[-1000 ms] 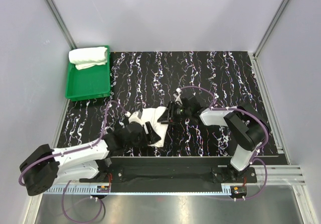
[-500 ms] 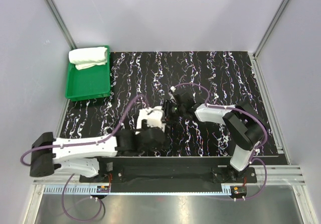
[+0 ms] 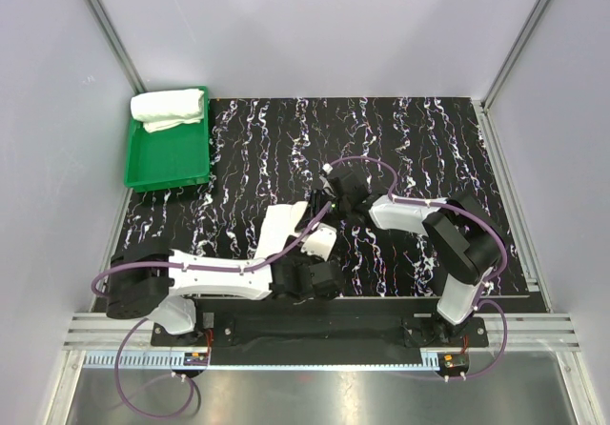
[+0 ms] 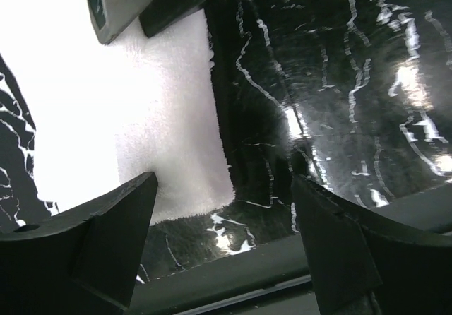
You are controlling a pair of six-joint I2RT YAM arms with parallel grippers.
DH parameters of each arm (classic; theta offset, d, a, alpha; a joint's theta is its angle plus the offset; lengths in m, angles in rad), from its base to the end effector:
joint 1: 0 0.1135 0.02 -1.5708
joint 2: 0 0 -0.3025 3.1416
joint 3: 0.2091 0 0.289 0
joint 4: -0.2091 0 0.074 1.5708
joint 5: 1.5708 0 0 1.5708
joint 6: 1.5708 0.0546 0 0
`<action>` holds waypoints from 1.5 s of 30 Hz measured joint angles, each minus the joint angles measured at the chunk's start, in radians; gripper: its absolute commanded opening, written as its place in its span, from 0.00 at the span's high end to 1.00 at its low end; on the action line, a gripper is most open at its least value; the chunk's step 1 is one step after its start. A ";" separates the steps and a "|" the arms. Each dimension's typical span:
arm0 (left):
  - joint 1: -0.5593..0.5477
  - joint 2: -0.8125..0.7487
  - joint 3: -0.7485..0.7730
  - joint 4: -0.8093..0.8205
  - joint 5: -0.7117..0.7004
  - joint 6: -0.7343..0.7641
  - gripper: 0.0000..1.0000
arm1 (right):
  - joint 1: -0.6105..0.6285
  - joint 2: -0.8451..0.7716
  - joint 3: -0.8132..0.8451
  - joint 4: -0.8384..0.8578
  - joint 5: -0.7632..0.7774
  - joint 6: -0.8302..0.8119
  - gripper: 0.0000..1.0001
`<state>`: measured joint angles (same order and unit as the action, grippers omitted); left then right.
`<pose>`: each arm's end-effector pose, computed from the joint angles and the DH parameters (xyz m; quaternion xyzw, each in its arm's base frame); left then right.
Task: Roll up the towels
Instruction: Roll the towel
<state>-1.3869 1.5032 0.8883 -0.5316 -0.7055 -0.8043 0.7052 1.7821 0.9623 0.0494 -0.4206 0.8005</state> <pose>0.0920 -0.3009 0.1959 0.1938 0.8996 -0.0212 0.3907 0.2971 0.2821 0.1573 -0.0383 0.9035 0.4008 0.1466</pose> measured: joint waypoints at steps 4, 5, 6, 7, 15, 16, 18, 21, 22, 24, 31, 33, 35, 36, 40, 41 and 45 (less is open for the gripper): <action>0.024 0.000 -0.050 0.024 0.003 -0.008 0.16 | 0.001 0.000 0.000 0.000 0.000 0.000 0.62; 0.033 0.000 -0.064 0.031 0.005 -0.009 0.16 | 0.002 0.000 0.000 0.000 -0.001 0.001 0.62; 0.043 0.000 -0.077 0.035 0.008 -0.009 0.16 | 0.002 0.000 0.000 0.000 -0.002 0.001 0.62; 0.053 0.000 -0.085 0.038 0.011 -0.008 0.17 | 0.003 -0.001 0.000 0.000 -0.003 0.001 0.62; 0.140 0.005 -0.124 0.101 0.051 -0.002 0.23 | 0.004 -0.062 0.005 -0.092 0.020 -0.009 0.60; 0.153 0.005 -0.133 0.114 0.054 0.003 0.25 | 0.004 -0.075 0.011 -0.113 0.024 -0.014 0.59; 0.184 0.001 -0.154 0.144 0.068 0.020 0.28 | 0.002 -0.101 0.024 -0.147 0.038 -0.025 0.58; 0.234 -0.013 -0.178 0.193 0.097 0.051 0.33 | -0.007 -0.148 0.037 -0.198 0.055 -0.042 0.57; 0.256 -0.016 -0.183 0.212 0.111 0.061 0.33 | -0.012 -0.166 0.038 -0.215 0.061 -0.045 0.57; 0.290 -0.016 -0.188 0.250 0.134 0.081 0.38 | -0.025 -0.196 0.038 -0.240 0.066 -0.053 0.56; 0.343 0.059 -0.138 0.348 0.183 0.151 0.52 | -0.080 -0.303 0.035 -0.320 0.085 -0.076 0.55; 0.347 0.083 -0.115 0.366 0.190 0.166 0.58 | -0.095 -0.331 0.026 -0.335 0.089 -0.082 0.55; 0.350 0.093 -0.106 0.381 0.202 0.175 0.62 | -0.109 -0.353 0.011 -0.340 0.090 -0.085 0.55; 0.351 0.093 -0.105 0.388 0.212 0.179 0.63 | -0.116 -0.365 0.001 -0.343 0.091 -0.087 0.55; 0.356 0.094 -0.098 0.402 0.263 0.191 0.67 | -0.150 -0.421 -0.040 -0.378 0.092 -0.092 0.54; 0.358 0.094 -0.093 0.403 0.288 0.192 0.68 | -0.158 -0.438 -0.049 -0.390 0.093 -0.095 0.54; 0.359 0.096 -0.079 0.435 0.442 0.175 0.68 | -0.191 -0.507 -0.076 -0.428 0.103 -0.108 0.52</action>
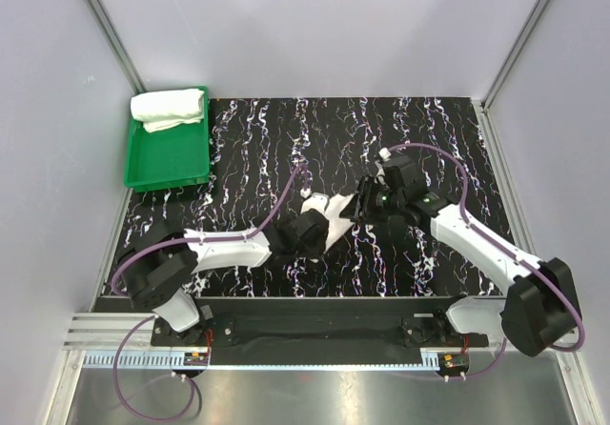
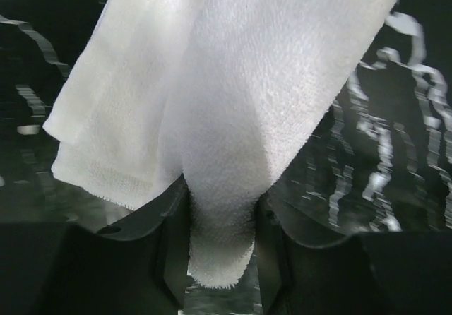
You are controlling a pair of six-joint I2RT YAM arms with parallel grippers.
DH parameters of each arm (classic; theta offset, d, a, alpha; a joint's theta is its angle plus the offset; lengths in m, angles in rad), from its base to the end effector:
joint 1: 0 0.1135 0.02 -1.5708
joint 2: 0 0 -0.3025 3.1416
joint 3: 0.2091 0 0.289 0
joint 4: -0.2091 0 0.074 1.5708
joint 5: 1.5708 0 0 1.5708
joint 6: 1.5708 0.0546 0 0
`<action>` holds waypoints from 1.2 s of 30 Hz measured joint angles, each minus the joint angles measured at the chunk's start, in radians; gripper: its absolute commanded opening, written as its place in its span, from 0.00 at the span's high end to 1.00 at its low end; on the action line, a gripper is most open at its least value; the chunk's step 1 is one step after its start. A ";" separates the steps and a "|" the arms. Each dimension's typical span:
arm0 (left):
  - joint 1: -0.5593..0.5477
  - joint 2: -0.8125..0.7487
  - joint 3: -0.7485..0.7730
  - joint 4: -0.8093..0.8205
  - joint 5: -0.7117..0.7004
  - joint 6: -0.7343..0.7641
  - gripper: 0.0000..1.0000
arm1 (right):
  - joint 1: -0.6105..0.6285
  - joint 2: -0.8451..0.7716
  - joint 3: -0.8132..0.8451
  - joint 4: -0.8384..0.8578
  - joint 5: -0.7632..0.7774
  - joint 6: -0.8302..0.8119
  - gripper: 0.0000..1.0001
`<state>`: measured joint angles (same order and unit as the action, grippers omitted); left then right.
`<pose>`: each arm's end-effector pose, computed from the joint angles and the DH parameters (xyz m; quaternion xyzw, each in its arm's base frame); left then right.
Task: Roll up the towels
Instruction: Roll the towel
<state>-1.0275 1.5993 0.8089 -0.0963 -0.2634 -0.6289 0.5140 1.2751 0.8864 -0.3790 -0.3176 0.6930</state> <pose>0.1932 -0.2925 0.1590 0.1417 0.9241 -0.1613 0.3160 0.2587 0.1657 0.2638 0.0197 0.9108 0.3389 0.2352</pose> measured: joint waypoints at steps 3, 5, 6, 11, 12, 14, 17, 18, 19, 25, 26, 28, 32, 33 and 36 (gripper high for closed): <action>0.000 0.006 0.000 0.044 0.145 -0.037 0.68 | -0.019 -0.056 -0.023 -0.019 0.011 -0.005 0.52; 0.000 0.018 0.005 0.066 0.238 -0.063 0.68 | -0.023 -0.081 -0.040 -0.021 0.013 -0.005 0.52; 0.000 0.026 0.012 0.070 0.280 -0.078 0.67 | -0.024 -0.089 -0.050 -0.021 0.012 -0.005 0.52; 0.000 0.071 0.056 0.061 0.439 -0.134 0.66 | -0.024 -0.095 -0.089 -0.022 0.010 -0.002 0.52; 0.001 0.079 0.063 0.060 0.463 -0.143 0.66 | -0.024 -0.097 -0.095 -0.022 0.009 0.001 0.52; 0.012 0.092 0.066 0.064 0.518 -0.165 0.66 | -0.024 -0.106 -0.110 -0.019 0.006 0.008 0.52; 0.039 0.109 0.068 0.071 0.593 -0.192 0.66 | -0.024 -0.145 -0.137 -0.021 -0.003 0.021 0.52; 0.051 0.116 0.069 0.073 0.617 -0.198 0.67 | -0.024 -0.160 -0.146 -0.020 -0.006 0.024 0.52; 0.063 0.123 0.069 0.077 0.640 -0.205 0.67 | -0.024 -0.182 -0.156 -0.021 -0.009 0.029 0.52; 0.116 0.159 0.063 0.124 0.761 -0.237 0.67 | -0.024 -0.309 -0.237 0.012 -0.014 0.069 0.55; 0.125 0.164 0.058 0.137 0.779 -0.243 0.67 | -0.024 -0.319 -0.260 0.027 -0.015 0.078 0.55; 0.142 0.174 0.049 0.159 0.814 -0.253 0.67 | -0.024 -0.319 -0.309 0.070 -0.016 0.096 0.57; 0.163 0.193 0.046 0.183 0.866 -0.262 0.67 | -0.024 -0.248 -0.377 0.140 -0.014 0.117 0.59; 0.168 0.198 0.046 0.190 0.879 -0.262 0.67 | -0.024 -0.222 -0.385 0.158 -0.014 0.120 0.59; 0.185 0.217 0.045 0.213 0.924 -0.267 0.67 | -0.024 -0.153 -0.386 0.219 -0.014 0.123 0.60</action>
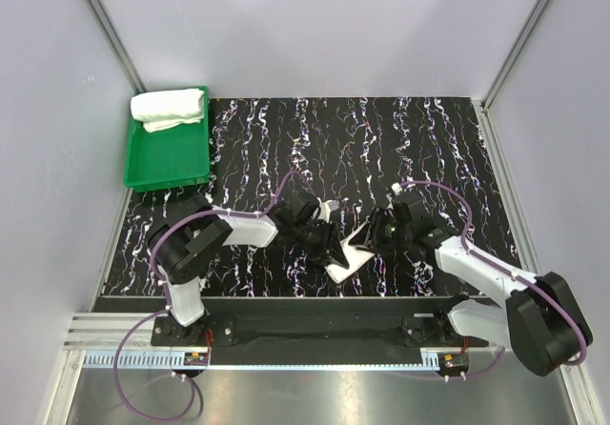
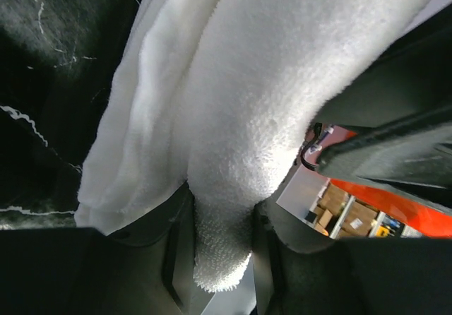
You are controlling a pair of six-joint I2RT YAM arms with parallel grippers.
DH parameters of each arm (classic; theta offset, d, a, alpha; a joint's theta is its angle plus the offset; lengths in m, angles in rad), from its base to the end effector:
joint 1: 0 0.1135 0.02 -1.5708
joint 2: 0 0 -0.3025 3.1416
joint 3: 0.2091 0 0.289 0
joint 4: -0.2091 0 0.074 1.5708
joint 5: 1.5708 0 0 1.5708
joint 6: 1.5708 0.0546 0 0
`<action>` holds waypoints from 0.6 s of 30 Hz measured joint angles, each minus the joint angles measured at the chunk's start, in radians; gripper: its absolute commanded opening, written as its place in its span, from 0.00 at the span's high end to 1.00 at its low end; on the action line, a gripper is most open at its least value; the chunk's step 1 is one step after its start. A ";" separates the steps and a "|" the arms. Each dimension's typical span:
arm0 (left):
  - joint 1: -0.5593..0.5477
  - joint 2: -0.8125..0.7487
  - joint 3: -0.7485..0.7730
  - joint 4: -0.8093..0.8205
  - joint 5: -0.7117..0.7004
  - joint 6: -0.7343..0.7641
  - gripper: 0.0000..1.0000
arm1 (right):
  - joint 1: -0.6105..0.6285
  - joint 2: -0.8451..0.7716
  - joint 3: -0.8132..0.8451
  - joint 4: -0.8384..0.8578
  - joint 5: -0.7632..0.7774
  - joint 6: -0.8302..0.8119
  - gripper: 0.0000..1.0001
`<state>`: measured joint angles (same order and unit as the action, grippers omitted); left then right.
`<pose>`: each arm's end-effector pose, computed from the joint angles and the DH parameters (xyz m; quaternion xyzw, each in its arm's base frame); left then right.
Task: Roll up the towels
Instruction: Roll the towel
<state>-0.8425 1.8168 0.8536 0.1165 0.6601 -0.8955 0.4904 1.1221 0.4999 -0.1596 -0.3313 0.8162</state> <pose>0.2292 -0.3073 0.1213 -0.0913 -0.8874 0.4516 0.0151 0.2057 0.1299 0.1815 0.0851 0.9088 0.3513 0.2085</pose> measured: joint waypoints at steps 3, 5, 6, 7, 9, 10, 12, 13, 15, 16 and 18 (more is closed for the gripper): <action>0.022 0.022 -0.009 0.038 0.052 -0.013 0.66 | 0.000 0.057 0.000 0.054 -0.001 0.000 0.60; 0.034 0.036 -0.009 0.051 0.079 -0.018 0.63 | 0.000 0.088 0.000 0.082 -0.002 0.000 0.61; 0.039 0.040 -0.009 0.055 0.089 -0.018 0.61 | 0.000 0.104 0.002 0.095 -0.003 0.000 0.61; 0.042 0.044 -0.009 0.054 0.095 -0.017 0.60 | 0.000 0.118 0.004 0.105 -0.004 0.000 0.61; 0.047 0.044 -0.003 0.034 0.093 -0.002 0.52 | 0.000 0.144 0.013 0.119 -0.010 0.000 0.61; 0.047 0.040 0.005 0.012 0.086 0.011 0.47 | 0.000 0.156 0.021 0.122 -0.011 0.000 0.61; 0.048 0.024 0.020 -0.039 0.056 0.046 0.38 | 0.000 0.185 0.042 0.123 -0.013 0.000 0.61; 0.048 0.009 0.025 -0.075 0.029 0.066 0.34 | 0.000 0.203 0.056 0.122 -0.014 -0.001 0.61; 0.048 -0.027 0.031 -0.146 -0.028 0.110 0.26 | 0.000 0.240 0.086 0.118 -0.019 -0.004 0.62; 0.048 -0.050 0.031 -0.183 -0.059 0.130 0.24 | 0.000 0.263 0.103 0.114 -0.019 -0.006 0.62; 0.046 -0.093 0.031 -0.255 -0.120 0.167 0.22 | 0.000 0.301 0.136 0.110 -0.021 -0.011 0.62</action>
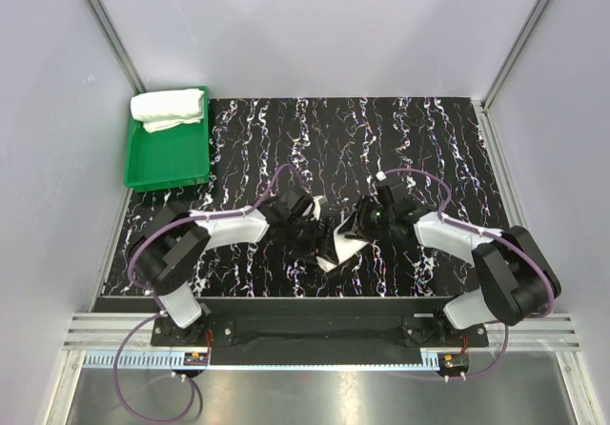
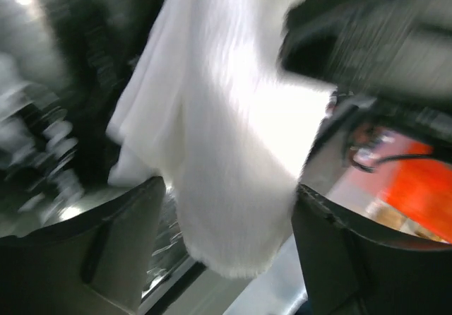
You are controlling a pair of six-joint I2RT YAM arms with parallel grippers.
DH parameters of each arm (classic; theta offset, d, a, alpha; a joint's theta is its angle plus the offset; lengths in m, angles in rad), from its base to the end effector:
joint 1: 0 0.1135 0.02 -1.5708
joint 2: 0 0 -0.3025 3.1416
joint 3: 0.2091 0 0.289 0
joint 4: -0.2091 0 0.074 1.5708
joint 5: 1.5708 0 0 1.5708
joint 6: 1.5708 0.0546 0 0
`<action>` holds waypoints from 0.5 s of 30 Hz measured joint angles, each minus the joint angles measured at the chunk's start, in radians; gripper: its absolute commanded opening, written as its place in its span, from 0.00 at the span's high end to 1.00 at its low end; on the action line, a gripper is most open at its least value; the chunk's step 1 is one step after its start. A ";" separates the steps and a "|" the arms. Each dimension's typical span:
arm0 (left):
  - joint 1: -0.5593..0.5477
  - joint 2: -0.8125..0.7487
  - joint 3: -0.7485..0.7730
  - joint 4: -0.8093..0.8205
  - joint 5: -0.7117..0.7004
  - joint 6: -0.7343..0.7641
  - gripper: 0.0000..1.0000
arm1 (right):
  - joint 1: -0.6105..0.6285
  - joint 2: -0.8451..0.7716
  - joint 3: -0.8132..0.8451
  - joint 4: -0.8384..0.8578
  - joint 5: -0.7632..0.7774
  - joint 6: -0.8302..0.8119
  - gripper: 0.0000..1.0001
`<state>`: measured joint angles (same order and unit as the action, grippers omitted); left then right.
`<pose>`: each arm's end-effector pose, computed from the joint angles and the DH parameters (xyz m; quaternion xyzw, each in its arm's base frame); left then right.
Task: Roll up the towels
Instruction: Roll the towel
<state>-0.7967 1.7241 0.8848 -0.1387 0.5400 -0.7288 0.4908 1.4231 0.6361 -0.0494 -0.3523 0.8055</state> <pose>0.2366 -0.2822 0.1419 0.1092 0.9186 -0.3789 0.0272 0.2570 0.1587 0.1619 0.0819 0.9174 0.3438 0.1830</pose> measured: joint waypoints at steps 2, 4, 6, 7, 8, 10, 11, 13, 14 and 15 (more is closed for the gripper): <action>-0.002 -0.043 -0.002 -0.078 -0.068 0.034 0.20 | 0.000 0.034 0.029 0.000 0.000 -0.006 0.62; -0.002 -0.082 -0.010 -0.135 -0.129 0.065 0.16 | 0.000 0.061 0.051 -0.001 0.000 -0.014 0.62; -0.002 -0.130 -0.020 -0.176 -0.179 0.094 0.14 | 0.000 0.082 0.068 -0.002 0.000 -0.021 0.62; -0.002 -0.155 -0.024 -0.186 -0.201 0.108 0.13 | 0.000 0.094 0.077 -0.003 -0.002 -0.025 0.62; -0.001 -0.175 -0.026 -0.194 -0.217 0.119 0.13 | 0.000 0.104 0.085 -0.004 -0.004 -0.030 0.62; 0.000 -0.216 -0.026 -0.198 -0.252 0.146 0.13 | 0.000 0.116 0.098 -0.009 -0.005 -0.040 0.62; 0.000 -0.229 -0.025 -0.197 -0.266 0.160 0.13 | 0.000 0.116 0.101 -0.015 -0.005 -0.044 0.61; 0.000 -0.240 -0.023 -0.193 -0.283 0.183 0.13 | 0.000 0.116 0.104 -0.023 -0.005 -0.051 0.61; 0.000 -0.238 -0.022 -0.185 -0.285 0.193 0.13 | 0.000 0.116 0.104 -0.025 -0.006 -0.053 0.61; 0.000 -0.236 -0.021 -0.177 -0.285 0.201 0.13 | 0.000 0.116 0.104 -0.026 -0.006 -0.055 0.61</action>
<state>-0.7963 1.4879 0.8635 -0.3153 0.2554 -0.5282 0.4908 1.5391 0.7403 -0.0753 -0.3580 0.7502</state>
